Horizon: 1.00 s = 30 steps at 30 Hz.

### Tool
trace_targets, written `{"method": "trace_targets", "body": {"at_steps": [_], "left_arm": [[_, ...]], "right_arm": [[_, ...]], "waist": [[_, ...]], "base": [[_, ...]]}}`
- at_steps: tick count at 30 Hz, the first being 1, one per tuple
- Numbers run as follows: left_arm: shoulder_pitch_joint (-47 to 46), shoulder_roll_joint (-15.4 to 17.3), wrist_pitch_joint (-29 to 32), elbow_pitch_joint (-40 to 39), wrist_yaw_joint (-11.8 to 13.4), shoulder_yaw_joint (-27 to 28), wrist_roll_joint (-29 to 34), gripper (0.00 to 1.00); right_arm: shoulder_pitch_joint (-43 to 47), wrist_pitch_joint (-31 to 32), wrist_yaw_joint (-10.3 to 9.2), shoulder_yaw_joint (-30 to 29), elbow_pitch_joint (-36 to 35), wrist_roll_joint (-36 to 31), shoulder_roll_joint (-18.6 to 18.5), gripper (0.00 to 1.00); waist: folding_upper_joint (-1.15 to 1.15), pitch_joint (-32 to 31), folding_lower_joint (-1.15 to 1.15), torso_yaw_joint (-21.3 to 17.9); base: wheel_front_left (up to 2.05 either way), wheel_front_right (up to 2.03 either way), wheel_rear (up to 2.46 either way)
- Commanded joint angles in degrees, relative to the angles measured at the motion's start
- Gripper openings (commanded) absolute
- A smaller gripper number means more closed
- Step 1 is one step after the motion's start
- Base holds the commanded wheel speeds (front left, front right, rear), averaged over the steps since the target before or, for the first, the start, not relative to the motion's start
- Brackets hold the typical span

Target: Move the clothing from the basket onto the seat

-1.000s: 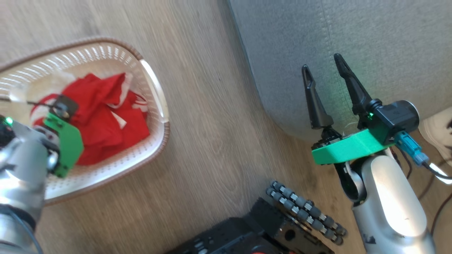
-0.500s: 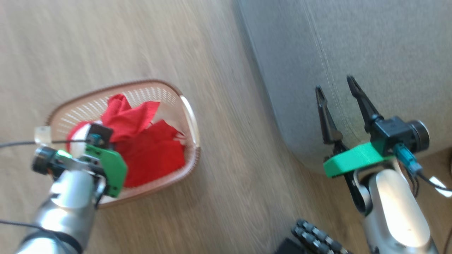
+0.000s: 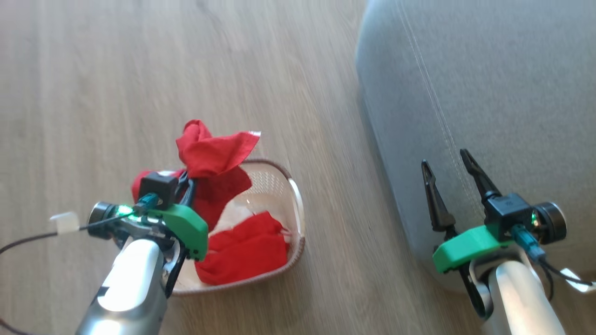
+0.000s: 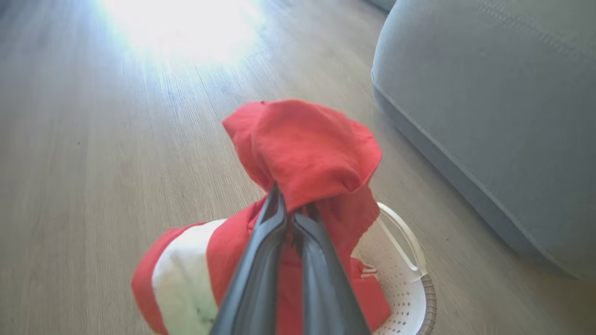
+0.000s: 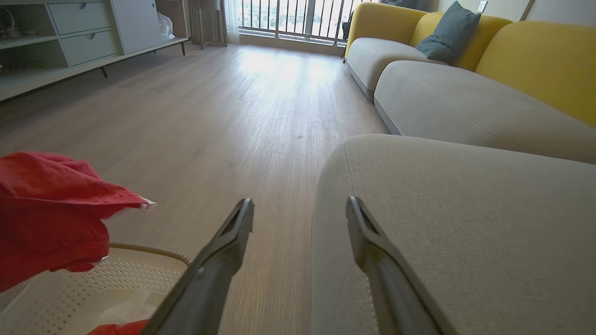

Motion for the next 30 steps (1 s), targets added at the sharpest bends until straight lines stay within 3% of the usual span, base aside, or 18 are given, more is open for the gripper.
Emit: {"method": "trace_targets", "body": {"at_steps": [1,8,17,23,30], "left_arm": [[-0.66,0.3,-0.79,-4.95,0.2,3.03,0.15,0.0],[5.1,-1.3,-0.79,-24.32,0.72,9.94,2.42,0.0],[6.79,-3.35,-0.79,-42.01,-1.5,14.72,4.06,0.0],[7.47,-3.91,-0.8,-47.9,-3.23,13.36,4.1,0.0],[9.47,-4.07,-0.8,-51.13,-5.71,7.07,3.75,0.0]], "right_arm": [[0.29,-0.52,-0.01,1.07,-1.68,-0.25,-0.54,1.0],[2.39,-0.52,-0.01,1.54,-2.53,1.02,-0.54,1.0],[3.99,-0.52,-0.01,2.05,-3.94,1.26,-0.54,1.0],[4.24,-0.52,-0.01,2.86,-5.7,2.03,-0.54,1.0],[5.09,-0.52,-0.01,3.58,-7.22,1.76,-0.54,1.0]], "waist": [[-0.01,-3.17,0.01,1.88],[-0.01,-6.58,0.01,2.83],[-0.01,-8.45,0.01,4.29],[-0.01,-9.04,0.01,4.85],[-0.01,-9.43,0.01,5.33]], "base": [[0.0,0.0,0.0],[0.0,0.0,0.0],[0.0,0.0,0.0],[0.0,0.0,0.0],[0.0,0.0,0.0]]}}
